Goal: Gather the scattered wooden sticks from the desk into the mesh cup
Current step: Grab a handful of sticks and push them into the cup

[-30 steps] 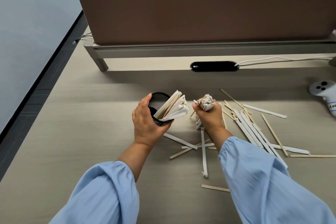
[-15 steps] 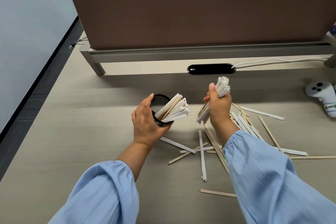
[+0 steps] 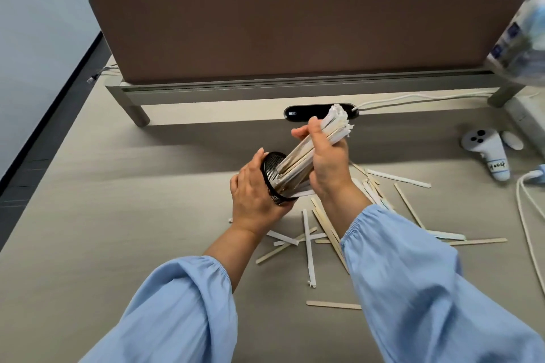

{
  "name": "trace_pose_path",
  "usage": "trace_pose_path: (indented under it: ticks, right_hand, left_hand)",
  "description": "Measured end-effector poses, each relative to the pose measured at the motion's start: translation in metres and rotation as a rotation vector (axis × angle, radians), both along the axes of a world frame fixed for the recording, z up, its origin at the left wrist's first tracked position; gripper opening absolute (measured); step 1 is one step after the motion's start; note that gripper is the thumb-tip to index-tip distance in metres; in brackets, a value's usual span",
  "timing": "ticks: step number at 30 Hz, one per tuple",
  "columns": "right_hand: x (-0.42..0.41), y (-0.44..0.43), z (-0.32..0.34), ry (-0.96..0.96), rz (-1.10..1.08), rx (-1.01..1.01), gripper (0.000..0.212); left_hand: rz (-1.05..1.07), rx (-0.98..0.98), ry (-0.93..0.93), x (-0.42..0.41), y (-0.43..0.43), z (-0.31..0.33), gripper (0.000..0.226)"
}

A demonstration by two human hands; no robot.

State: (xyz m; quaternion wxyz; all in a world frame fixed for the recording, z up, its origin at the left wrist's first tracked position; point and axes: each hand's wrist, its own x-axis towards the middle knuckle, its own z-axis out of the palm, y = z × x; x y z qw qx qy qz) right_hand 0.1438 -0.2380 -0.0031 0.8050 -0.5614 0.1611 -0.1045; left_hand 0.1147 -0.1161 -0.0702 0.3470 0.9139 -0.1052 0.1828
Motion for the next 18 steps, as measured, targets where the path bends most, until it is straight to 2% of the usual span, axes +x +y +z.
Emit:
trace_pose_path:
  ticks: [4,5,8,9,10,11,13,14,15,18]
  right_hand:
    - [-0.007,-0.002,0.005,0.034,0.095,-0.239,0.026]
    - [-0.008,-0.002,0.006,0.04,0.125,-0.349,0.024]
    - [-0.01,-0.01,0.009,0.114,0.129,-0.857,0.027]
    - [-0.011,-0.013,0.011,0.138,0.113,-0.926,0.027]
    - [-0.011,-0.018,0.012,0.152,0.125,-0.895,0.026]
    - [-0.011,-0.026,0.012,0.149,0.138,-0.756,0.021]
    - [-0.016,-0.037,0.012,0.125,0.187,-0.318,0.004]
    - [-0.019,-0.041,0.009,0.114,0.198,-0.151,0.006]
    - [-0.022,-0.044,0.003,0.112,0.212,-0.079,0.007]
    - [-0.032,-0.044,-0.006,0.082,0.355,-0.121,0.012]
  left_hand:
    - [0.019,-0.017,-0.005,-0.005,-0.011,0.003,0.097]
    - [0.022,-0.027,-0.005,-0.006,-0.014,0.005,0.097]
    - [0.043,-0.07,-0.001,-0.008,-0.02,0.008,0.096]
    - [0.052,-0.09,0.004,-0.008,-0.021,0.009,0.096]
    - [0.059,-0.108,0.008,-0.008,-0.021,0.009,0.096]
    - [0.061,-0.124,0.008,-0.009,-0.021,0.009,0.096]
    - [0.042,-0.164,0.003,-0.011,-0.022,0.012,0.097]
    - [0.022,-0.184,0.003,-0.012,-0.024,0.014,0.097]
    - [0.004,-0.197,0.003,-0.013,-0.027,0.016,0.096]
    - [-0.013,-0.186,0.019,-0.014,-0.033,0.016,0.094]
